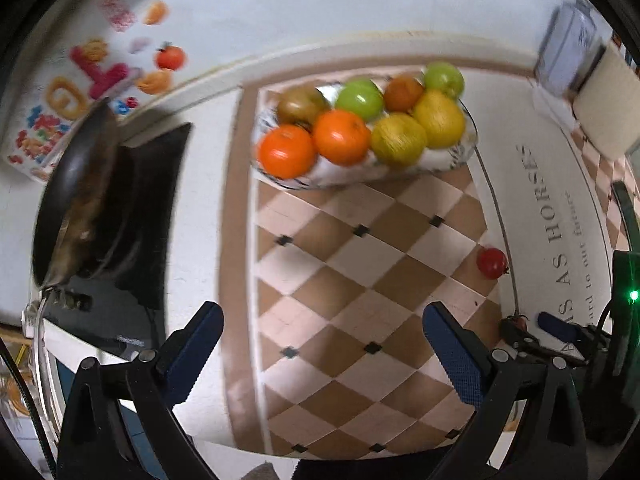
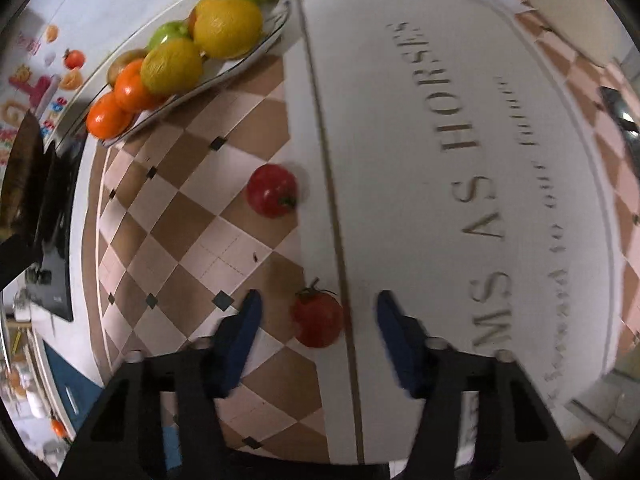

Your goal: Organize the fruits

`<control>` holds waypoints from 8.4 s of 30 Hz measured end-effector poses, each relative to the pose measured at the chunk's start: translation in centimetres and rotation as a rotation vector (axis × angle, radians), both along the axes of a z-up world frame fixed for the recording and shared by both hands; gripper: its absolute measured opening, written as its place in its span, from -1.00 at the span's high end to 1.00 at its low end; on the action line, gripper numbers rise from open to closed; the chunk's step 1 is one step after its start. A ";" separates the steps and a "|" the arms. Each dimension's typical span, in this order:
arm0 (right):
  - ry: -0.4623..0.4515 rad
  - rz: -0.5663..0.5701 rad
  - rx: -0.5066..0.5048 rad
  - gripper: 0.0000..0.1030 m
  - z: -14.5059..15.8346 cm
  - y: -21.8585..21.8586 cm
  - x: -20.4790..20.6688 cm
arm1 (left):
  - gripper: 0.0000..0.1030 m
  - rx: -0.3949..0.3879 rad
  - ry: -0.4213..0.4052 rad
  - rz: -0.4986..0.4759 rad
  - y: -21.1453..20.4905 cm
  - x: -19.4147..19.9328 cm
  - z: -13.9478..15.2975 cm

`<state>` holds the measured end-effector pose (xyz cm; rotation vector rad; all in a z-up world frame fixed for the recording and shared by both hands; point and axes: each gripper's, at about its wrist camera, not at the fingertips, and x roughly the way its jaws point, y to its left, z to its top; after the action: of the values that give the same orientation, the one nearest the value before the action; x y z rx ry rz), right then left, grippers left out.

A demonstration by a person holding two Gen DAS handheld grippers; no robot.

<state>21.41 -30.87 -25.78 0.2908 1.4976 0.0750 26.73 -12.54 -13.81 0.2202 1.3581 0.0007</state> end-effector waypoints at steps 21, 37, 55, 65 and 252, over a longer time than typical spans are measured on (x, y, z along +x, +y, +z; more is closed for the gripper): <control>-0.033 -0.154 -0.015 0.41 0.6 -11.3 1.9 | -0.17 -0.240 0.280 -0.171 -14.3 4.7 -9.9; -0.084 -0.118 0.038 0.41 2.9 -9.7 4.2 | 0.66 -0.326 0.222 -0.045 -10.3 5.6 -7.6; -0.069 -0.110 0.047 0.41 2.7 -9.2 4.1 | 0.17 -0.377 0.376 -0.064 -11.1 4.5 -10.1; -0.077 -0.143 0.078 0.41 3.0 -9.7 3.8 | 0.47 -0.359 0.271 -0.101 -12.2 3.9 -8.6; -0.585 0.040 -0.232 -1.00 29.1 2.6 -1.8 | -0.99 -0.105 -0.429 0.157 4.5 -6.2 17.1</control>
<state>19.59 -28.27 3.27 0.0402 0.9185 0.0146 20.57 -8.00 3.30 0.0206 0.9415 0.1031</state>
